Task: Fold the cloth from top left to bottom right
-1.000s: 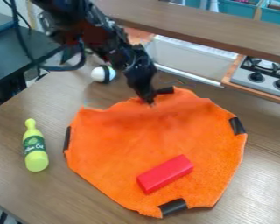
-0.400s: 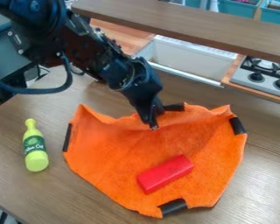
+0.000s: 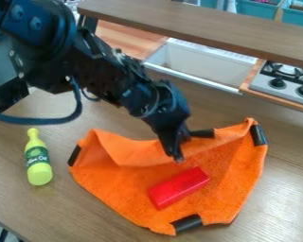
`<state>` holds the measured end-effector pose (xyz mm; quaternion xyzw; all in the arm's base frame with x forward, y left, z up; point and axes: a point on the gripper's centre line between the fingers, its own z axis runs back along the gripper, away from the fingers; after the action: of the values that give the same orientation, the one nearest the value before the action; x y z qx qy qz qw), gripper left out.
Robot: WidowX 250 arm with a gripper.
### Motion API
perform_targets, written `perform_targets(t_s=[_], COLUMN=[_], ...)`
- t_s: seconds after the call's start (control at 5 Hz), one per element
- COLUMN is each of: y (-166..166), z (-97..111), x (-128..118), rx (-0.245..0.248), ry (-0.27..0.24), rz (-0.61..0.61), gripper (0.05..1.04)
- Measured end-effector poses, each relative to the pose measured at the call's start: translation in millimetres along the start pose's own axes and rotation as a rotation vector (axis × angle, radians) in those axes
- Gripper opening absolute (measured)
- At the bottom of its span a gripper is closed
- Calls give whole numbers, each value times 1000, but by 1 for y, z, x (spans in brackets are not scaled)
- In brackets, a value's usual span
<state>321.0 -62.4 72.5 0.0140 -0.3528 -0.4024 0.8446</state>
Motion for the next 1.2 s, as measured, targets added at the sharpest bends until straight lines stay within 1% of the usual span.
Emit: perform_targets(t_s=[0.2, 0.4, 0.6, 0.8, 1.0, 1.2], y=[-23, -42, -56, -58, -61, -54], z=[-2, -4, -8, -13, -16, -13], x=[7, 12, 10, 6, 5, -2], rx=[12, 11, -33, -18, -53, -118], ry=[-4, -3, 39, 46, 25, 19], rz=[-18, -47, -2, -79, -110, -62], gripper=[50, 70, 214, 473, 782, 995])
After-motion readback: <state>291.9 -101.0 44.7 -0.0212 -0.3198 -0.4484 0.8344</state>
